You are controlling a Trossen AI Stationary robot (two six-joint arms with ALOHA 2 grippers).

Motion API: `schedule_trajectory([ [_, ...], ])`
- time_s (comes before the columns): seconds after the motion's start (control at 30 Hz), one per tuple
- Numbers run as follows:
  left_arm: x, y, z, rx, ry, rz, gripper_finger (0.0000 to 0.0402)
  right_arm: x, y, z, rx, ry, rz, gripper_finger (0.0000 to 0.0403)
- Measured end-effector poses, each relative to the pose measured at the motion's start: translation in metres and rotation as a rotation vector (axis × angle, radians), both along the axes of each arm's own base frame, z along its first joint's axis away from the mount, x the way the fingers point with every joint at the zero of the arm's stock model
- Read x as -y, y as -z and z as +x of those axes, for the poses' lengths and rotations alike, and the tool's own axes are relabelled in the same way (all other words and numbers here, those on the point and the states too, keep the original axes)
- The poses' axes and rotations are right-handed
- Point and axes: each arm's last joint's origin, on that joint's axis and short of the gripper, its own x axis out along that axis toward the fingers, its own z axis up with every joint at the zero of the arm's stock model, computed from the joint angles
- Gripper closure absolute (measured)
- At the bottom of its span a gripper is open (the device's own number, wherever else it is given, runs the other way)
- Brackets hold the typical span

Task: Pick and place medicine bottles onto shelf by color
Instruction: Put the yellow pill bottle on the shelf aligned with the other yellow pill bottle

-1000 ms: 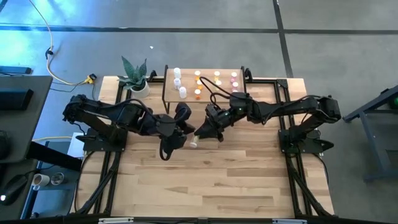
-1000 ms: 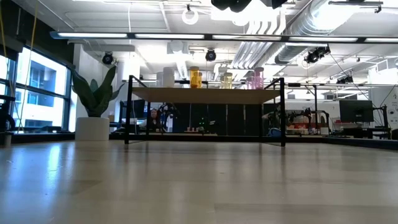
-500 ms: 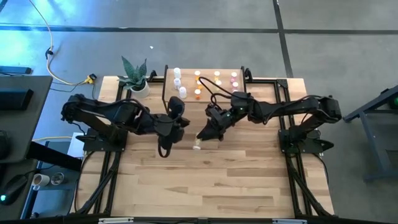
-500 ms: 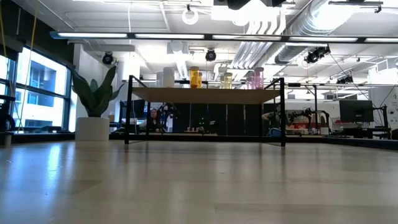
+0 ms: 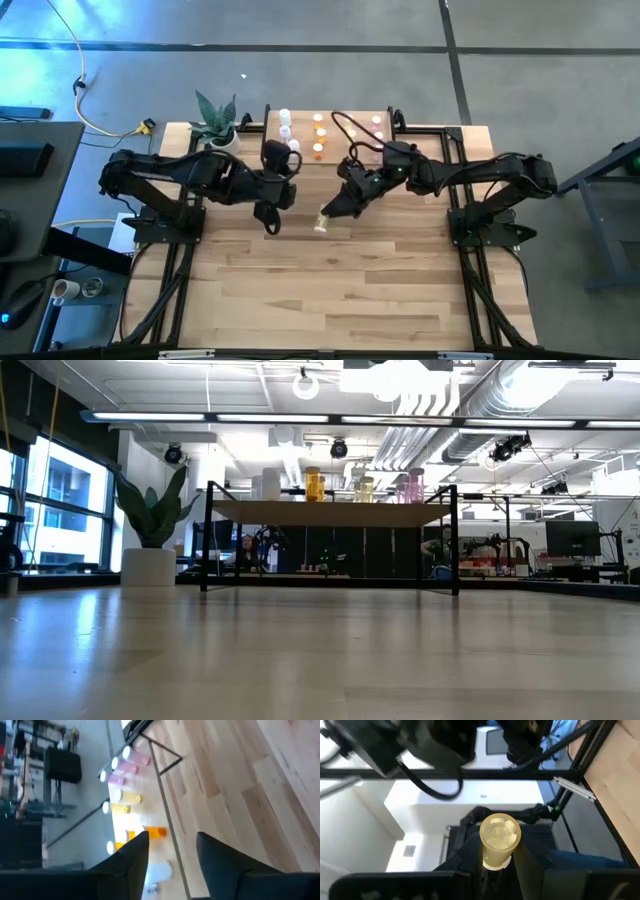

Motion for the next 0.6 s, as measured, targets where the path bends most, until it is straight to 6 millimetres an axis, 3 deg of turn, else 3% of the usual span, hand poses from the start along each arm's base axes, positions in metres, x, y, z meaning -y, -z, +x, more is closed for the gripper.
schedule_trajectory([
  [0.2, 0.021, -0.004, 0.004, -0.006, 0.174, 0.083, 0.0221, 0.003, -0.001, -0.001, -0.039, -0.019, 0.082, 0.0327],
  [0.6, 0.078, -0.025, 0.012, 0.177, 0.468, 0.262, 0.0224, -0.001, -0.004, -0.004, -0.118, -0.207, 0.196, 0.0327],
])
